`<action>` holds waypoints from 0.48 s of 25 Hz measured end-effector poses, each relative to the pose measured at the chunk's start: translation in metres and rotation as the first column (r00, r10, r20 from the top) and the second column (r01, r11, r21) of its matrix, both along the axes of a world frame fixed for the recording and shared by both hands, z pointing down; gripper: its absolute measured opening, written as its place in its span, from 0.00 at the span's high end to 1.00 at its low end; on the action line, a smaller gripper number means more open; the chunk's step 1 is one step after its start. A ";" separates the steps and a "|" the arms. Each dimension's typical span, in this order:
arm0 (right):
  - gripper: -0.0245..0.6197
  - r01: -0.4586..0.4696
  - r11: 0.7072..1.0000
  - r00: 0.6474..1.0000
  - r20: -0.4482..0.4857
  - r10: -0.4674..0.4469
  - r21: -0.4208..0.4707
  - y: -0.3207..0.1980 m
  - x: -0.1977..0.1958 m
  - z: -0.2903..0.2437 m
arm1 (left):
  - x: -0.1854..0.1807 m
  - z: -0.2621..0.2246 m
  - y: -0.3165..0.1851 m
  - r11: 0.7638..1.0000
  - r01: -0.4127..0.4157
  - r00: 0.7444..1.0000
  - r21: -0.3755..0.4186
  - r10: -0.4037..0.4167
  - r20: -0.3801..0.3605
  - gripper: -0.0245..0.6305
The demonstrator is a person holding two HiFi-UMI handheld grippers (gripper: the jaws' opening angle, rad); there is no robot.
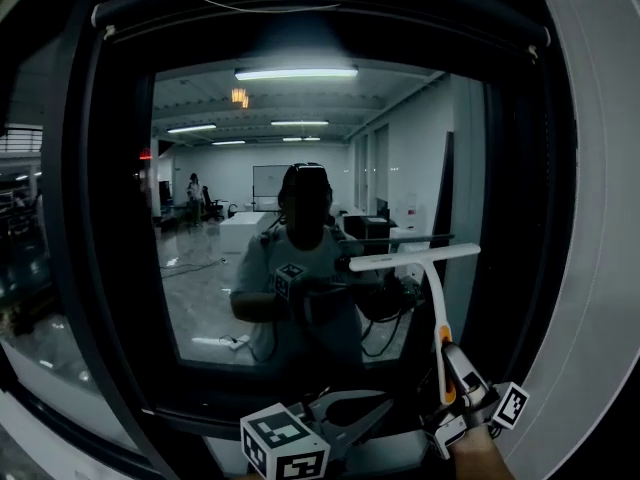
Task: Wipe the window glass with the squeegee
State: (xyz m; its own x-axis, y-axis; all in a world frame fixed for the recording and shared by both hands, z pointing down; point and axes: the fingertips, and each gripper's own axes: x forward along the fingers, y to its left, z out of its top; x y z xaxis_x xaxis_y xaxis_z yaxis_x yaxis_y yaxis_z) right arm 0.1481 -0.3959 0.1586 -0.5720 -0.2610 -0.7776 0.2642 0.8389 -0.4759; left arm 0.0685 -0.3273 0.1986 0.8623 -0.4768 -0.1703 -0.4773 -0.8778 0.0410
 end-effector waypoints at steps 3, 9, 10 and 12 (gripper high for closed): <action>0.86 -0.003 0.999 1.000 0.009 0.002 0.055 -0.005 -0.027 -0.043 | -0.021 -0.024 0.007 0.999 0.024 1.000 0.041 -0.023 -0.010 0.96; 0.86 0.019 0.991 0.997 0.073 -0.029 0.136 -0.014 -0.068 -0.112 | -0.055 -0.067 0.013 0.992 0.068 0.997 0.104 -0.066 -0.028 0.96; 0.86 0.020 0.989 0.997 0.075 -0.031 0.147 -0.015 -0.074 -0.120 | -0.061 -0.073 0.013 0.990 0.079 0.997 0.113 -0.076 -0.033 0.96; 0.86 0.020 0.986 0.996 0.080 -0.033 0.163 -0.018 -0.084 -0.134 | -0.070 -0.081 0.011 0.987 0.094 0.995 0.128 -0.090 -0.038 0.96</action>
